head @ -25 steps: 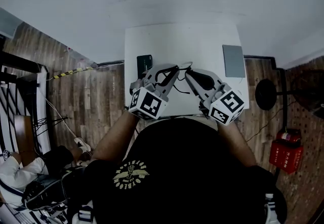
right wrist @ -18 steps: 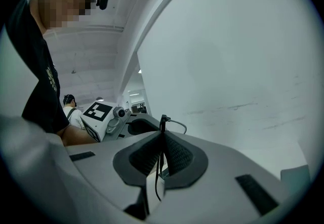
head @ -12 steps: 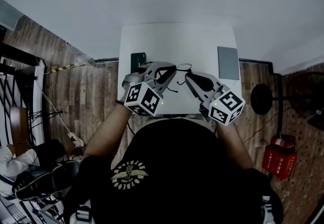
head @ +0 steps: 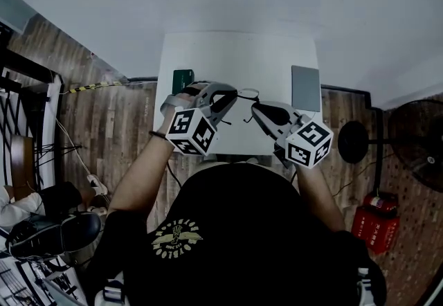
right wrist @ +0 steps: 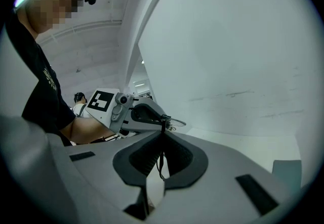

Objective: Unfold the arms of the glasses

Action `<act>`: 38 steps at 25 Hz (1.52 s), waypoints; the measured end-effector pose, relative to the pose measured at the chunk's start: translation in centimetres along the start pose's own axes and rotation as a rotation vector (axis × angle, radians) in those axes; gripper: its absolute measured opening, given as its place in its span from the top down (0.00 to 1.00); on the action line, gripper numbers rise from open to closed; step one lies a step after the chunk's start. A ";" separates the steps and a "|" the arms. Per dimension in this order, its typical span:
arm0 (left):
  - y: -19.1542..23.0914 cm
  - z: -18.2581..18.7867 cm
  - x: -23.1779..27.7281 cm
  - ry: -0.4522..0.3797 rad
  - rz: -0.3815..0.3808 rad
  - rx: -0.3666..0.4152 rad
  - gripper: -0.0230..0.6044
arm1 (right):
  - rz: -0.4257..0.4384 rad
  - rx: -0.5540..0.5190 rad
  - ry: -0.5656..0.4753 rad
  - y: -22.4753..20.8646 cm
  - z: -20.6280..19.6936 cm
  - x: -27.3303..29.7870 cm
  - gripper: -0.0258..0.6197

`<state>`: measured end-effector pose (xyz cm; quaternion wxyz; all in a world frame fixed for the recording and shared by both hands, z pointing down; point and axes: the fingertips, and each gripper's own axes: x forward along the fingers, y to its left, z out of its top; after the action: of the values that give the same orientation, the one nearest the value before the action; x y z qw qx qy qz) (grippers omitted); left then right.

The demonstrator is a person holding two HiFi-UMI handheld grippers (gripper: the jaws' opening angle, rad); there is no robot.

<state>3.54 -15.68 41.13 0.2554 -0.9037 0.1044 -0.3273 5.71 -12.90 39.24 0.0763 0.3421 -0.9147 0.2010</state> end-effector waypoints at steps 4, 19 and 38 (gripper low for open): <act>-0.6 0.7 0.5 0.042 -0.003 0.046 0.93 | 0.018 0.015 0.037 -0.3 -0.8 -1.1 0.94; -2.5 2.7 3.4 0.180 -0.011 0.146 0.93 | 0.118 0.046 0.151 -2.6 -3.2 -4.5 0.94; -2.1 -1.8 5.1 0.166 0.126 -0.284 0.93 | 0.056 0.054 0.003 -6.2 -1.5 -3.6 0.64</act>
<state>6.35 -16.37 46.15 0.1357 -0.8923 0.2266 -0.3661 12.56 -14.39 41.54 0.0626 0.3182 -0.9181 0.2279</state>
